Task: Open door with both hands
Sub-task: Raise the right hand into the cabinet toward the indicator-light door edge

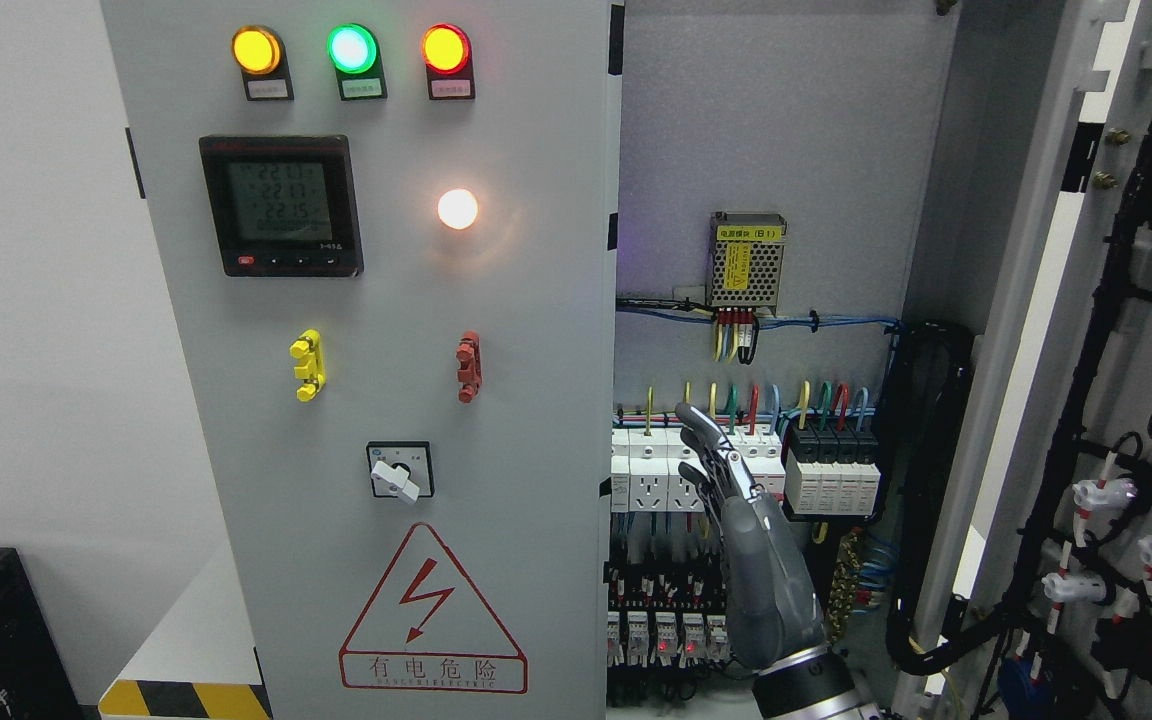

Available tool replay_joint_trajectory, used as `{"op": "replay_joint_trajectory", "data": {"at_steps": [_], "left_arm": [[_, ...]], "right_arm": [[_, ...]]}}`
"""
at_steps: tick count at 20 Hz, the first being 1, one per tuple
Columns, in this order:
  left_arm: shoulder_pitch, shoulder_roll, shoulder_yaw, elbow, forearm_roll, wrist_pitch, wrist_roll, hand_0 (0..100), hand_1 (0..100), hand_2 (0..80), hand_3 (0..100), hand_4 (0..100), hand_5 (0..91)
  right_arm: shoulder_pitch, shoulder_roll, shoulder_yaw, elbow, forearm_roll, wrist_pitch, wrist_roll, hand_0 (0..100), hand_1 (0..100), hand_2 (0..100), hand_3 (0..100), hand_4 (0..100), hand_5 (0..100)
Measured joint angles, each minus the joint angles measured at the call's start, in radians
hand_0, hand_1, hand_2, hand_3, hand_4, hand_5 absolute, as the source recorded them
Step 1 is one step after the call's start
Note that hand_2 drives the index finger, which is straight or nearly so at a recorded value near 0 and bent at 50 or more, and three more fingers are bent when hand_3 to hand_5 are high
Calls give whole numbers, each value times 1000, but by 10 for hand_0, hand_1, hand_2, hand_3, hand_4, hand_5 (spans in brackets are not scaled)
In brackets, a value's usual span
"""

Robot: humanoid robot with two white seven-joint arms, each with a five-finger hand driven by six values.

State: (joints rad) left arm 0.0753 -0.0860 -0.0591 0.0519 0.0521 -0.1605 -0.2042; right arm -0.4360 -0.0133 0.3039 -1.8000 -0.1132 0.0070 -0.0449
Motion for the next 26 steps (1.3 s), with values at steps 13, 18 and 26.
{"op": "replay_joint_trajectory", "data": {"at_steps": [13, 18, 26], "left_arm": [[-5, -5, -5, -1, 0, 2, 0, 0, 0, 0, 0, 0, 0], [-9, -6, -6, -1, 0, -1, 0, 0, 0, 0, 0, 0, 0], [-12, -7, -6, -1, 0, -2, 0, 0, 0, 0, 0, 0, 0]], "right_arm": [[-158, 9, -28, 213, -6, 12, 99, 0, 0, 0, 0, 0, 0], [-198, 11, -36, 268, -39, 25, 131, 0, 0, 0, 0, 0, 0], [-245, 12, -42, 323, -154, 77, 212, 0, 0, 0, 0, 0, 0]]}}
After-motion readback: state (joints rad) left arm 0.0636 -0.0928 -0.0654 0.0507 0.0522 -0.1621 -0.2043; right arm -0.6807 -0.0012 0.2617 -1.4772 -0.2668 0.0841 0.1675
